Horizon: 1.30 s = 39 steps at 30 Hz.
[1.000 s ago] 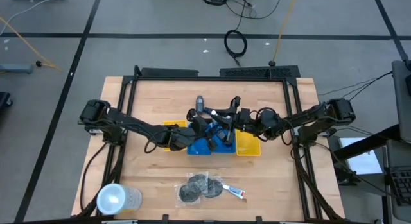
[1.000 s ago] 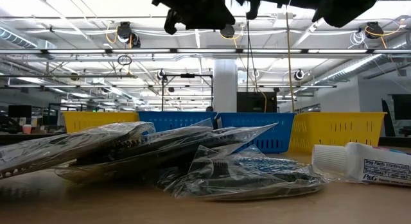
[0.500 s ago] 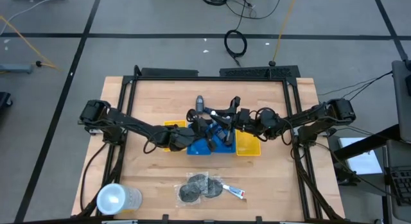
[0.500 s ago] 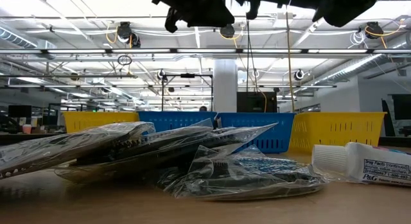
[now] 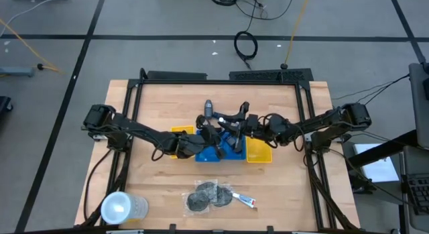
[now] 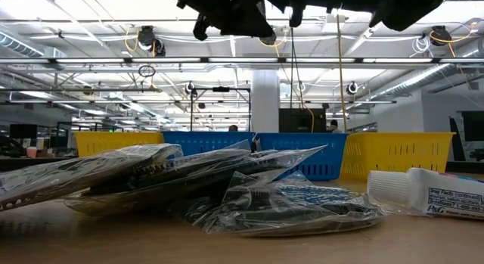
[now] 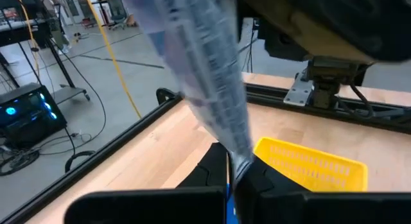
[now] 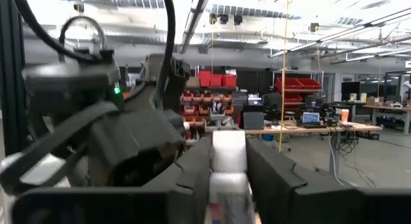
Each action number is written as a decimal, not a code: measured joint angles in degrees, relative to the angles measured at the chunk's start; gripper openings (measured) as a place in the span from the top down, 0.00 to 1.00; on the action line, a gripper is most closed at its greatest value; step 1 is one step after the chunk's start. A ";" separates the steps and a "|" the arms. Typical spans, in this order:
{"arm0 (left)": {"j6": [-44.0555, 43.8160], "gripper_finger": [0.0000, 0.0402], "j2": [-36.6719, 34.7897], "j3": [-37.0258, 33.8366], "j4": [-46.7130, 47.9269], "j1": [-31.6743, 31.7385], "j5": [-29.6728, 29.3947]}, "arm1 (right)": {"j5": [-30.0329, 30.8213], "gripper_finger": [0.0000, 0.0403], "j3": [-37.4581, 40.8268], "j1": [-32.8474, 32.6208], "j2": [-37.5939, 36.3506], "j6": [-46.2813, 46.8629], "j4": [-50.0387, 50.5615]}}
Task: Pick & Place Travel size toiletries
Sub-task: Put the white toothpaste into the left blue basket
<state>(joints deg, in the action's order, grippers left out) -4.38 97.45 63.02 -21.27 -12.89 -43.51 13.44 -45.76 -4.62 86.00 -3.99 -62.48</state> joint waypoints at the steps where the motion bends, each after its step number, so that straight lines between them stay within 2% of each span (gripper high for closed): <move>1: -0.22 1.00 -0.24 0.00 0.49 -0.09 -0.11 | -0.04 0.74 0.00 0.00 -0.06 -0.12 0.49; 7: -3.20 1.00 -2.88 0.07 8.89 -1.31 -5.47 | -0.06 0.62 0.17 0.00 -0.47 -1.33 2.76; 13: -14.53 1.00 -5.06 0.17 22.84 -2.13 -5.23 | -0.02 0.61 0.17 0.00 -1.20 -1.44 1.69; 16: -21.83 1.00 -4.76 0.04 30.63 -2.58 -3.42 | 0.00 0.61 0.12 0.00 -1.89 -1.74 1.46; 21: -31.24 1.00 -4.83 0.04 38.41 -2.87 1.83 | 0.01 0.62 0.78 0.00 -4.42 -3.29 3.48; 26: -37.19 1.00 -4.83 -0.25 41.21 -3.91 6.12 | 0.03 0.62 2.10 0.00 -9.21 -4.06 8.43; 29: -39.82 1.00 -4.83 -1.12 41.35 -4.39 6.71 | 0.01 0.63 3.18 0.00 -12.94 -4.26 11.37; 39: -45.31 1.00 -4.81 -5.77 38.40 -3.65 11.63 | 0.01 0.63 7.70 0.00 -21.88 -2.49 18.95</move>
<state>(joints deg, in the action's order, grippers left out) -49.69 92.64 57.25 17.13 -16.53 -31.88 13.45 -38.05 -4.62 64.12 -6.48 -43.53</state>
